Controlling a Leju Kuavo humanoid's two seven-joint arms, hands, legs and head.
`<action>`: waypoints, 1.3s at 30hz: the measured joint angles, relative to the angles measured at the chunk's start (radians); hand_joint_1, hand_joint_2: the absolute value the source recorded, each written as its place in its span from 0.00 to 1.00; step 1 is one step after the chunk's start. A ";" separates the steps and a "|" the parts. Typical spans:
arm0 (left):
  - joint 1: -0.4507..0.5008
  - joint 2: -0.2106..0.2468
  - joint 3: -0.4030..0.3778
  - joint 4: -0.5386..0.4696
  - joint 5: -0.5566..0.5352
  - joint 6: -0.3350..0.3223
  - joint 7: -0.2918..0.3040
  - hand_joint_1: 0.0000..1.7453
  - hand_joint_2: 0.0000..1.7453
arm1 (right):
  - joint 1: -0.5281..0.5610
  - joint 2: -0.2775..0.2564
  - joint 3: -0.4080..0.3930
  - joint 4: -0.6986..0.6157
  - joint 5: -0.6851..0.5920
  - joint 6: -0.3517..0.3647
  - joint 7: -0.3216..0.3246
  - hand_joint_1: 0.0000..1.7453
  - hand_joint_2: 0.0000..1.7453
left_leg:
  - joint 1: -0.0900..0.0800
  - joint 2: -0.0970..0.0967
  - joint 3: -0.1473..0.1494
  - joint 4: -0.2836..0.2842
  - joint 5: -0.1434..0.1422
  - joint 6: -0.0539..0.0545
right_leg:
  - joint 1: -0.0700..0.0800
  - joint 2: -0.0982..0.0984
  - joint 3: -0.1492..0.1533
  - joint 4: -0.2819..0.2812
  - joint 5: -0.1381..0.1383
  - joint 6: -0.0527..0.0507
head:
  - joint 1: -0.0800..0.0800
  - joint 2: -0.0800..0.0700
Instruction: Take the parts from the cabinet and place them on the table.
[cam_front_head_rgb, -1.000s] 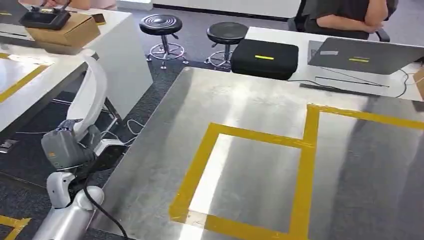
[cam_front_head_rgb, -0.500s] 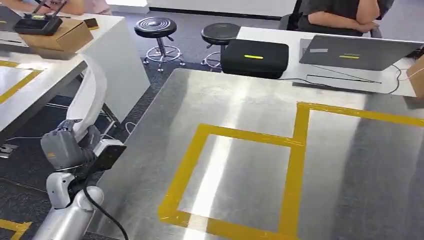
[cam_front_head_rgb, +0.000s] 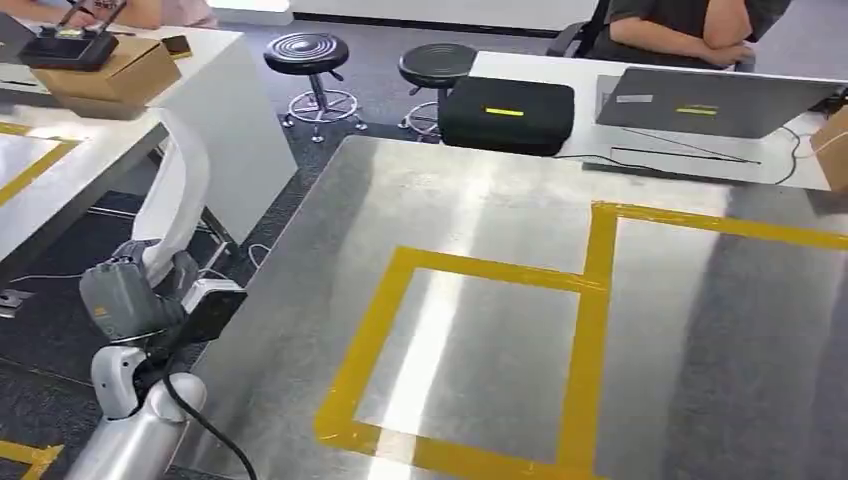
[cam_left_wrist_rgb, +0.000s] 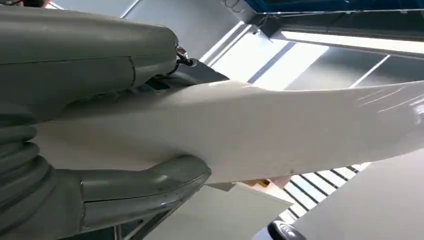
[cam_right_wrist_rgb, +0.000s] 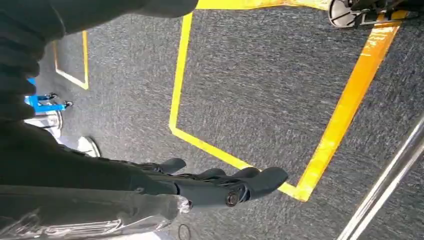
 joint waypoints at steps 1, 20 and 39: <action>0.002 0.002 0.000 0.000 0.001 0.000 0.000 1.00 1.00 | 0.001 0.002 0.000 0.000 0.000 0.000 -0.002 0.00 1.00 | -0.003 0.000 -0.001 0.000 0.001 0.004 | -0.004 0.000 -0.002 0.000 0.001 0.002 | -0.007 0.000; 0.012 0.010 -0.001 -0.009 0.018 -0.010 -0.005 1.00 1.00 | 0.015 0.013 0.010 -0.004 -0.001 -0.012 -0.003 0.00 1.00 | 0.063 0.012 0.000 0.008 -0.005 -0.081 | -0.059 0.012 -0.058 0.086 -0.015 0.049 | -0.022 0.001; 0.006 0.010 -0.002 -0.023 0.019 -0.014 -0.006 1.00 1.00 | -0.028 0.014 0.010 -0.005 -0.004 -0.011 0.001 0.00 1.00 | -0.036 0.005 0.059 0.006 -0.051 0.068 | 0.019 0.002 -0.180 0.165 -0.036 0.010 | -0.044 0.001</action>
